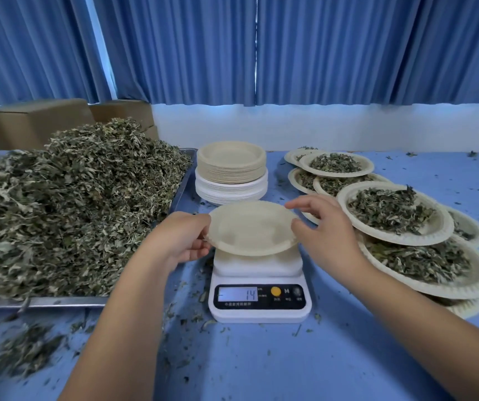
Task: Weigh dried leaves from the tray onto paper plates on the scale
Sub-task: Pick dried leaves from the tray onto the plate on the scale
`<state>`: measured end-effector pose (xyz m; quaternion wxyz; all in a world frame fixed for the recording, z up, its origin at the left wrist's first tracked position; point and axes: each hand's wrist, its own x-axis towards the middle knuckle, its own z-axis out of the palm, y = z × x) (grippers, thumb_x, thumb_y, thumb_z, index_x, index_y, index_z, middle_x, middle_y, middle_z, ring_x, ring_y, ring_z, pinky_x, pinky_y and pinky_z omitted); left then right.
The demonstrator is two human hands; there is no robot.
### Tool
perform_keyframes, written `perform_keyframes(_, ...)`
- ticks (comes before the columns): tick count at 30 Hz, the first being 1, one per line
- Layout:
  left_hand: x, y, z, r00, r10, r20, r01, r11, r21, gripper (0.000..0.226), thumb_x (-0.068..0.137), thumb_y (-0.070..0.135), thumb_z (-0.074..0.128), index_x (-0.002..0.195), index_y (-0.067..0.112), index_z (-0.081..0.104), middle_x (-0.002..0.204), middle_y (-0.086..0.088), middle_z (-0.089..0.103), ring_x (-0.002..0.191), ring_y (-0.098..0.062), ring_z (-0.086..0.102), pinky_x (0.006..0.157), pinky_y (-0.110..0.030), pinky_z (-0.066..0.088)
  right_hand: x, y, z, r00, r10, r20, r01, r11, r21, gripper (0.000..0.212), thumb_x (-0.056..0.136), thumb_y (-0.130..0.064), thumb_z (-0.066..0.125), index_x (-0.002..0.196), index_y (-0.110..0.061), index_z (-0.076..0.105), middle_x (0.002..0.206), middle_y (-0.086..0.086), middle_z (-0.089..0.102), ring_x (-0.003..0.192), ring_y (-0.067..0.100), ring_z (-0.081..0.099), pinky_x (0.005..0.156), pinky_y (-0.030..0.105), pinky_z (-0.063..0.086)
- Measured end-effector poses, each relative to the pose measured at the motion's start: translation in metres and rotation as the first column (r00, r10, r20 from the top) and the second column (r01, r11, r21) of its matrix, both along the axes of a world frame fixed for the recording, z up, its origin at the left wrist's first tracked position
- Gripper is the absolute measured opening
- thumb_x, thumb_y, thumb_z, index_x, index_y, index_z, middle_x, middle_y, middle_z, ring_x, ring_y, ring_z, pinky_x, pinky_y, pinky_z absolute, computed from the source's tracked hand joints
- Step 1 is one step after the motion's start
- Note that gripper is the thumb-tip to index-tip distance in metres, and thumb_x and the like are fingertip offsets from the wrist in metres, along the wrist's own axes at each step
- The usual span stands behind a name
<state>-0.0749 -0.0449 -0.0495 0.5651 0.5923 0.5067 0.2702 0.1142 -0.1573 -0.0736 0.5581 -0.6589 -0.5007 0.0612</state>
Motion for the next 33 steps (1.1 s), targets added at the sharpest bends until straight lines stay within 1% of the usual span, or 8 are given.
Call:
perform_keyframes(4, -0.007, -0.002, 0.002, 0.986, -0.102, -0.131, 0.102, 0.995, -0.006, 0.012, 0.085, 0.007, 0.047, 0.075, 0.008, 0.055, 0.054, -0.001, 0.058, 0.044, -0.012, 0.054, 0.052, -0.024, 0.052, 0.005, 0.001, -0.004, 0.999, -0.007, -0.046, 0.004, 0.998, -0.059, 0.037, 0.083, 0.001, 0.058, 0.09, -0.035, 0.063, 0.12, -0.004, 0.054, 0.1, -0.003, 0.054, 0.086, 0.015, 0.042)
perform_keyframes(7, -0.008, -0.005, 0.003, 0.965, -0.148, -0.216, 0.149, 0.989, -0.014, 0.017, 0.087, 0.007, 0.044, 0.079, 0.005, 0.059, 0.052, -0.001, 0.06, 0.042, -0.01, 0.057, 0.06, -0.026, 0.058, 0.005, 0.001, -0.007, 1.0, 0.012, -0.009, -0.013, 0.997, -0.075, 0.035, 0.083, 0.001, 0.058, 0.093, -0.031, 0.063, 0.121, -0.003, 0.053, 0.099, -0.006, 0.053, 0.083, 0.01, 0.039)
perform_keyframes(11, -0.005, -0.006, 0.004, 0.965, -0.107, -0.238, 0.12, 0.992, 0.04, 0.022, 0.085, 0.005, 0.043, 0.065, 0.011, 0.05, 0.038, 0.006, 0.049, 0.034, -0.006, 0.05, 0.076, -0.033, 0.059, 0.006, 0.003, -0.008, 1.0, -0.006, -0.018, 0.004, 0.998, -0.069, 0.033, 0.083, 0.001, 0.058, 0.091, -0.031, 0.063, 0.121, -0.001, 0.052, 0.099, -0.001, 0.057, 0.086, 0.013, 0.041)
perform_keyframes(15, -0.004, -0.006, 0.004, 0.979, -0.071, -0.193, 0.085, 0.994, 0.067, 0.025, 0.085, 0.004, 0.042, 0.063, 0.012, 0.048, 0.037, 0.008, 0.05, 0.034, -0.004, 0.05, 0.067, -0.028, 0.06, 0.007, 0.004, -0.01, 1.0, 0.0, -0.017, -0.001, 0.997, -0.083, 0.033, 0.085, 0.001, 0.057, 0.089, -0.031, 0.063, 0.12, 0.001, 0.053, 0.1, 0.001, 0.059, 0.09, 0.019, 0.045)
perform_keyframes(19, -0.005, -0.003, 0.002, 0.981, -0.062, -0.184, 0.077, 0.994, 0.076, 0.023, 0.086, 0.006, 0.043, 0.064, 0.012, 0.048, 0.038, 0.009, 0.05, 0.035, -0.005, 0.051, 0.071, -0.031, 0.059, 0.008, 0.004, -0.011, 1.0, 0.011, -0.001, -0.011, 0.995, -0.103, 0.029, 0.087, -0.001, 0.058, 0.091, -0.029, 0.065, 0.118, 0.0, 0.054, 0.101, 0.003, 0.06, 0.092, 0.021, 0.045)
perform_keyframes(25, -0.006, -0.002, 0.002, 0.989, -0.061, -0.134, 0.065, 0.997, 0.031, 0.019, 0.091, 0.015, 0.046, 0.095, 0.006, 0.062, 0.082, -0.007, 0.071, 0.057, -0.015, 0.067, 0.059, -0.026, 0.058, 0.003, 0.004, -0.009, 1.0, 0.003, 0.016, -0.002, 0.998, -0.065, 0.016, 0.091, -0.017, 0.059, 0.091, -0.032, 0.065, 0.112, -0.007, 0.053, 0.11, 0.005, 0.05, 0.099, 0.03, 0.043)
perform_keyframes(28, -0.005, 0.0, 0.0, 0.994, -0.008, -0.111, 0.015, 0.998, 0.063, 0.022, 0.094, 0.014, 0.042, 0.098, 0.005, 0.061, 0.083, -0.008, 0.07, 0.053, -0.013, 0.066, 0.049, -0.022, 0.055, 0.001, 0.004, -0.009, 0.999, 0.012, 0.031, -0.01, 0.998, -0.054, 0.015, 0.093, -0.019, 0.056, 0.095, -0.028, 0.068, 0.111, -0.011, 0.053, 0.115, 0.005, 0.048, 0.105, 0.035, 0.039)
perform_keyframes(33, -0.005, 0.006, -0.002, 0.984, 0.072, -0.165, -0.053, 0.992, 0.115, 0.018, 0.091, 0.014, 0.045, 0.087, 0.004, 0.06, 0.08, -0.007, 0.065, 0.054, -0.014, 0.064, 0.054, -0.024, 0.055, 0.001, 0.004, -0.01, 1.0, 0.011, 0.026, -0.01, 1.0, -0.03, 0.019, 0.094, -0.018, 0.053, 0.091, -0.03, 0.068, 0.111, -0.01, 0.056, 0.114, 0.001, 0.045, 0.105, 0.032, 0.037)
